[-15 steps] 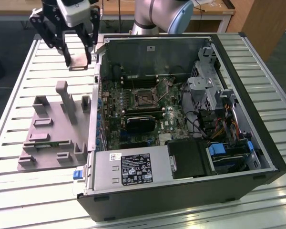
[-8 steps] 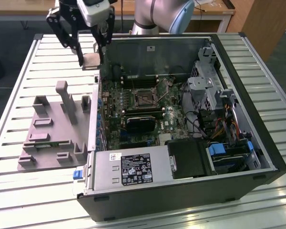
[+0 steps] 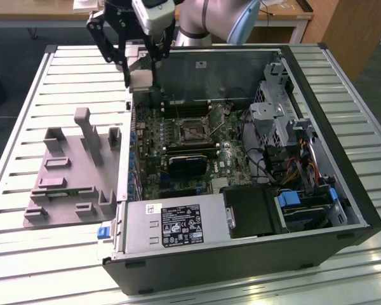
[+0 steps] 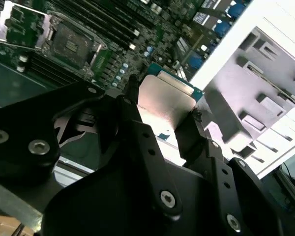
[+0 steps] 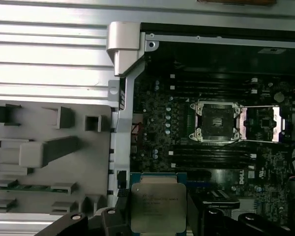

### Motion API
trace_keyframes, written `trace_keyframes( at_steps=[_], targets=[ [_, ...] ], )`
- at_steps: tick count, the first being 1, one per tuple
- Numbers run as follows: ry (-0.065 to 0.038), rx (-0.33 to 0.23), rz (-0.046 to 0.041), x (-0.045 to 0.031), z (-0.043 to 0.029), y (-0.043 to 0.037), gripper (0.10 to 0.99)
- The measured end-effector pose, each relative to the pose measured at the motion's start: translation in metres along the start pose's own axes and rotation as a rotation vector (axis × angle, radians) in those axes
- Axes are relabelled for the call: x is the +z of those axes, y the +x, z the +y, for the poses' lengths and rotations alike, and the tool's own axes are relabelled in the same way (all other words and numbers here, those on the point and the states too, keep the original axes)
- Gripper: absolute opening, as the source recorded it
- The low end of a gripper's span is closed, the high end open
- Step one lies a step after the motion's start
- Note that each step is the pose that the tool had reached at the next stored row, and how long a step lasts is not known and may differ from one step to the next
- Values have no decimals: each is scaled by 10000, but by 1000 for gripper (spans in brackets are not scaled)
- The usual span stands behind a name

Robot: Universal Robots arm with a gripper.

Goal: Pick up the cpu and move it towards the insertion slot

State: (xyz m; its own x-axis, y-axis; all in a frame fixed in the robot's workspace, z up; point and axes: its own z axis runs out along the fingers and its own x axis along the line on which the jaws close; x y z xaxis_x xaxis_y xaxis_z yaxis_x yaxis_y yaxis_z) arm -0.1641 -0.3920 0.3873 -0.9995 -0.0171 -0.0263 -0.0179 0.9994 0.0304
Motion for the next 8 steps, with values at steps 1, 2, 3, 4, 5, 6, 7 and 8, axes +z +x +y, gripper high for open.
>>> trace_keyframes(
  at_steps=[1, 2, 3, 4, 5, 6, 7, 8],
  targets=[
    [0, -1, 1, 1, -1, -45, 541],
    [1, 1, 4, 2, -1, -90, 541],
    [0, 2, 6, 3, -2, -134, 541],
    [1, 0, 8, 4, -3, -180, 541],
    [1, 0, 10, 5, -4, -225, 541],
    [0, 2, 11, 7, -5, -269, 541],
    [0, 1, 13, 8, -6, -319, 541],
    [0, 0, 15, 9, -6, -364, 541]
  ],
)
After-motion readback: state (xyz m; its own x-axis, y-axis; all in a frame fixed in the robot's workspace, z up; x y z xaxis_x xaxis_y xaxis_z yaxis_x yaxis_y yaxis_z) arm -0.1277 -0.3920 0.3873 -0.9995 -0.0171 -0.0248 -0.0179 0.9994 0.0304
